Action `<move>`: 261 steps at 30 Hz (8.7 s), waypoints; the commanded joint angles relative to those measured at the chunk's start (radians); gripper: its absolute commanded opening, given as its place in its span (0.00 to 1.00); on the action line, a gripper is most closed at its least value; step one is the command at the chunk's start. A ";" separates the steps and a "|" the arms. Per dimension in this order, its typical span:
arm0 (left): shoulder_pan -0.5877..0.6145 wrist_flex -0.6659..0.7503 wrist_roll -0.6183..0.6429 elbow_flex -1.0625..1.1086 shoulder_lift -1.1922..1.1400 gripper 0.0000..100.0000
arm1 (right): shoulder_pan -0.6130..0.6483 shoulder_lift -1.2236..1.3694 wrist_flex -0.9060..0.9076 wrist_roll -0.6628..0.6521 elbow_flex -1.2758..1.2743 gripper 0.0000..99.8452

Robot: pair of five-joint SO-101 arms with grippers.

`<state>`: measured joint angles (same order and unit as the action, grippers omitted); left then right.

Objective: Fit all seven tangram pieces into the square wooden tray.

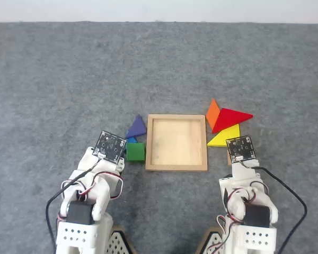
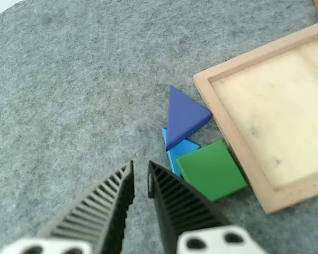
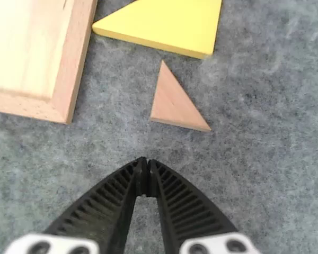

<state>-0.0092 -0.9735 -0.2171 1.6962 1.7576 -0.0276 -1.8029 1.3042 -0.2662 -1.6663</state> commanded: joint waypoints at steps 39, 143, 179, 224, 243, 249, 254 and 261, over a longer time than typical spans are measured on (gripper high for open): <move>0.003 -0.006 0.008 -0.008 0.014 0.05 | -0.209 0.217 -0.005 -0.422 0.390 0.01; 0.003 -0.006 0.008 -0.008 0.014 0.05 | 0.028 2.344 -0.030 0.054 2.128 0.33; 0.003 -0.006 0.008 -0.008 0.014 0.05 | -0.012 2.899 0.231 0.181 2.742 0.20; 0.003 -0.006 0.008 -0.008 0.014 0.05 | 0.071 2.804 0.202 0.698 2.742 0.31; 0.003 -0.006 0.008 -0.008 0.014 0.05 | 0.061 2.891 0.090 0.697 2.742 0.31; 0.003 -0.006 0.008 -0.008 0.014 0.05 | 0.015 2.893 0.110 0.697 2.739 0.31; 0.003 -0.006 0.008 -0.008 0.014 0.05 | -0.019 2.893 0.163 0.698 2.737 0.31; 0.003 -0.006 0.008 -0.008 0.014 0.05 | -0.013 2.893 0.180 0.697 2.737 0.20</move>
<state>-0.0092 -0.9735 -0.2171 1.6962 1.7576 -0.0138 1.1047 1.4622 0.4258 1.0541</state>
